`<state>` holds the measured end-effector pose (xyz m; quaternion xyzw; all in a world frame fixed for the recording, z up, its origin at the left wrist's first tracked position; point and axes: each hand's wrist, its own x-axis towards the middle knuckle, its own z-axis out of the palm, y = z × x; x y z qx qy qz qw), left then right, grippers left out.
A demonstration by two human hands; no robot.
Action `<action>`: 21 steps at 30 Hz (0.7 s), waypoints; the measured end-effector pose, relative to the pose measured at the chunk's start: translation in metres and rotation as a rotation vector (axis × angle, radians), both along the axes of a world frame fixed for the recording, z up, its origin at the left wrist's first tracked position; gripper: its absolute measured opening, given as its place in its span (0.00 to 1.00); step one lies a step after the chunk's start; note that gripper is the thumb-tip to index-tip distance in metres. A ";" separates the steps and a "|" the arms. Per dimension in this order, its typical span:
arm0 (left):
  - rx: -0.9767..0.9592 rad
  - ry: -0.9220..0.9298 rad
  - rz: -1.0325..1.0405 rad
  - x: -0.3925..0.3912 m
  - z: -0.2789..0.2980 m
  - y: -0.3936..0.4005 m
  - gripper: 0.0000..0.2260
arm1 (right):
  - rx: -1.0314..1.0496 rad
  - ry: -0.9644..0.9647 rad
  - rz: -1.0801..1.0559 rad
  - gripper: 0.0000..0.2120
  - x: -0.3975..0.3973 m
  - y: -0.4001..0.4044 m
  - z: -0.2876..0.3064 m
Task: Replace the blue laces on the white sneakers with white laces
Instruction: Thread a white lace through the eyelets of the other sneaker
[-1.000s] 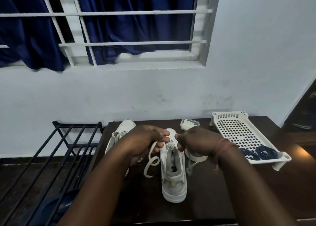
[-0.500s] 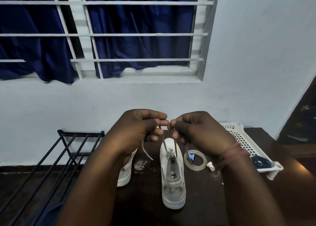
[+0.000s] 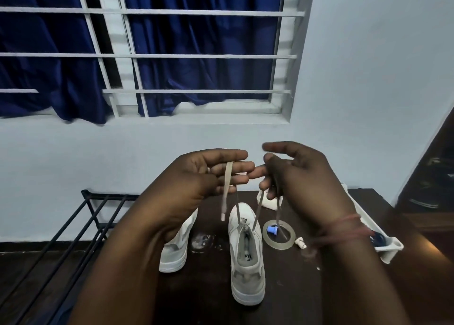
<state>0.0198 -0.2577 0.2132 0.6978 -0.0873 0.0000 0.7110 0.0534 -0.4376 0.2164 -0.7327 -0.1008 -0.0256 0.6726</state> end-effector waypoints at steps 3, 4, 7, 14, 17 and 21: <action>0.017 -0.047 0.061 0.002 -0.003 0.000 0.18 | 0.109 0.075 0.153 0.14 0.004 -0.007 -0.002; 0.013 -0.061 0.087 0.003 -0.003 -0.001 0.16 | 0.133 0.097 0.194 0.14 0.004 -0.008 -0.002; 0.020 -0.106 0.178 0.005 0.002 -0.003 0.12 | 0.163 0.058 0.295 0.13 0.003 -0.011 0.004; 0.421 -0.187 0.338 0.018 0.028 -0.007 0.11 | -0.183 -0.190 0.072 0.09 0.010 -0.014 0.031; 0.557 -0.265 0.432 0.028 0.040 -0.009 0.12 | -0.319 -0.316 -0.024 0.11 0.016 -0.011 0.052; 0.407 -0.212 0.403 0.038 0.052 -0.020 0.10 | -0.112 -0.276 0.012 0.10 0.025 0.004 0.068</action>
